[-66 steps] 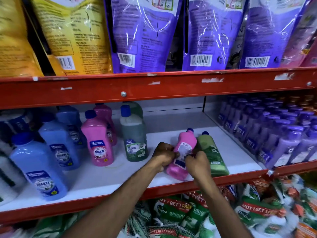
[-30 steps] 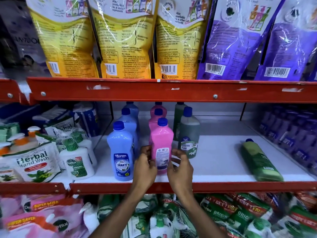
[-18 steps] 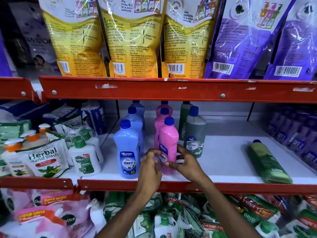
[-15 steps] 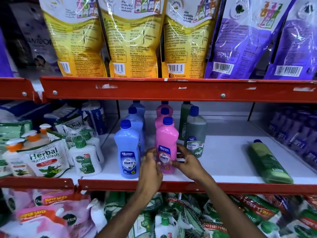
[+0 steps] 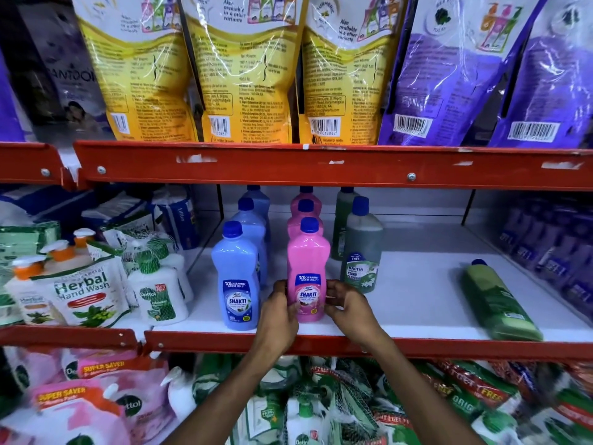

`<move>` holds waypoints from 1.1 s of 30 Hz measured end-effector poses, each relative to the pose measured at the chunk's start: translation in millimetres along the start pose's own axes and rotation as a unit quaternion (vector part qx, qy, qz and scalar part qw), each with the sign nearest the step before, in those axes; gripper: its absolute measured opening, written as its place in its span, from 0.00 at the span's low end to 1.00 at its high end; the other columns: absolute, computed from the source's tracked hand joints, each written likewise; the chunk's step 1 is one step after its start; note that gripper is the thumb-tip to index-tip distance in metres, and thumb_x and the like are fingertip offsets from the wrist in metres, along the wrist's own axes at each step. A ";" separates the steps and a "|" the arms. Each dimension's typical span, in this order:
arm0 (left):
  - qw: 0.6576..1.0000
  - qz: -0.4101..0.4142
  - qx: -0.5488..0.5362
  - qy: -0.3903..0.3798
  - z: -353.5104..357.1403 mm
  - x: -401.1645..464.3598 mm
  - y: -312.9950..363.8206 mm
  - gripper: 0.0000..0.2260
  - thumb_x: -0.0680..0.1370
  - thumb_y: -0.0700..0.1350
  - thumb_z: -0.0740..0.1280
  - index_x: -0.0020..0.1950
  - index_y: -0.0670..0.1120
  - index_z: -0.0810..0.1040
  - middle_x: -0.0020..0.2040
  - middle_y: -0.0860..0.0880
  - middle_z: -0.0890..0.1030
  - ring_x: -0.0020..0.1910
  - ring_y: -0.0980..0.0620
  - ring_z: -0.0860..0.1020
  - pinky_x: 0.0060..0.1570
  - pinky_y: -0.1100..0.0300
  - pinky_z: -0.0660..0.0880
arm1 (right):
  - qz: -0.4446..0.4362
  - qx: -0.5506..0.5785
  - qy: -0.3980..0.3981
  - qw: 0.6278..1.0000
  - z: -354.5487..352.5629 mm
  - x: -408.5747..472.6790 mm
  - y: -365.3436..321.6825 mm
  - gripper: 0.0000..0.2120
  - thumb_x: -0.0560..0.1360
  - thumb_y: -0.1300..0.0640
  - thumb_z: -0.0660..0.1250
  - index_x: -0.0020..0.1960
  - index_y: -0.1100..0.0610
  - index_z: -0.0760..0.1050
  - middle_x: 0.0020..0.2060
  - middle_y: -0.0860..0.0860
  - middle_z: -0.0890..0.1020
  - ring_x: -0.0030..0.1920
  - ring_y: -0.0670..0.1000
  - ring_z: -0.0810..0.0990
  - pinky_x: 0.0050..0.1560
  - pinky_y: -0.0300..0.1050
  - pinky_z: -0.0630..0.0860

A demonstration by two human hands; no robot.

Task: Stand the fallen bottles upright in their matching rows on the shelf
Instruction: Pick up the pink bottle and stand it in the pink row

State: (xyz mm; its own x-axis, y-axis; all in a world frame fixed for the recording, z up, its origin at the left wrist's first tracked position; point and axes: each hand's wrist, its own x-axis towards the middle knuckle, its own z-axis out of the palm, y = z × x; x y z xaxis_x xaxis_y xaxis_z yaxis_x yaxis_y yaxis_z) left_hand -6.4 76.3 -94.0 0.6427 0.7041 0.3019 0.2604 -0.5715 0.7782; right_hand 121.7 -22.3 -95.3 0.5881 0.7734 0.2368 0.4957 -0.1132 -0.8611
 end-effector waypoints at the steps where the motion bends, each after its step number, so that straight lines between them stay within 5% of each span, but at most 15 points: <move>1: 1.000 0.004 -0.001 -0.003 0.0 -0.3 -0.7 0.17 0.76 0.34 0.65 0.64 0.40 0.70 0.59 0.41 0.82 0.58 0.43 0.80 0.58 0.53 0.79 | -0.001 -0.006 0.006 1.000 0.9 -1.7 -0.4 0.19 0.73 0.68 0.69 0.62 0.57 0.76 0.54 0.52 0.84 0.54 0.49 0.83 0.59 0.43 0.79; 5: 1.000 0.002 0.013 -0.023 -2.8 -4.3 -3.7 0.16 0.77 0.35 0.65 0.65 0.41 0.70 0.61 0.42 0.81 0.60 0.46 0.79 0.56 0.62 0.75 | 0.005 -0.008 0.001 1.000 1.7 -8.3 -1.7 0.18 0.73 0.66 0.71 0.61 0.56 0.78 0.50 0.47 0.84 0.51 0.45 0.83 0.51 0.30 0.76; 24: 0.998 -0.005 0.010 -0.055 -11.5 -17.5 -6.1 0.17 0.78 0.40 0.68 0.65 0.43 0.72 0.61 0.45 0.82 0.59 0.49 0.80 0.56 0.64 0.75 | 0.017 -0.020 0.010 1.000 3.5 -21.6 -5.0 0.17 0.74 0.63 0.71 0.62 0.56 0.76 0.52 0.47 0.83 0.51 0.41 0.81 0.52 0.31 0.77; 27: 0.999 0.033 0.021 0.004 -11.8 -29.9 -6.8 0.20 0.77 0.44 0.69 0.68 0.47 0.71 0.61 0.51 0.81 0.59 0.52 0.79 0.57 0.63 0.74 | 0.016 -0.014 0.026 0.999 0.1 -27.3 -3.9 0.19 0.73 0.62 0.72 0.63 0.55 0.76 0.54 0.46 0.83 0.51 0.39 0.80 0.44 0.23 0.75; 33: 0.963 0.203 0.036 0.176 -5.5 -58.3 20.3 0.14 0.77 0.42 0.67 0.62 0.45 0.76 0.57 0.50 0.76 0.57 0.53 0.76 0.60 0.59 0.76 | -0.019 -0.018 0.165 0.986 -44.3 -59.8 -8.1 0.16 0.74 0.64 0.69 0.56 0.46 0.78 0.49 0.39 0.81 0.47 0.37 0.81 0.39 0.28 0.78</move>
State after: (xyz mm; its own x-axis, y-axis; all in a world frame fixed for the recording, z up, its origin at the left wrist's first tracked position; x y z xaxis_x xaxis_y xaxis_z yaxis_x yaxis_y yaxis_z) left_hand -42.6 26.0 -92.8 0.4214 0.5081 0.7512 0.0956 -0.8486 0.5203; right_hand 110.8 -95.3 -82.6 0.7420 0.5328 0.4070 0.5399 -0.1148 -0.8339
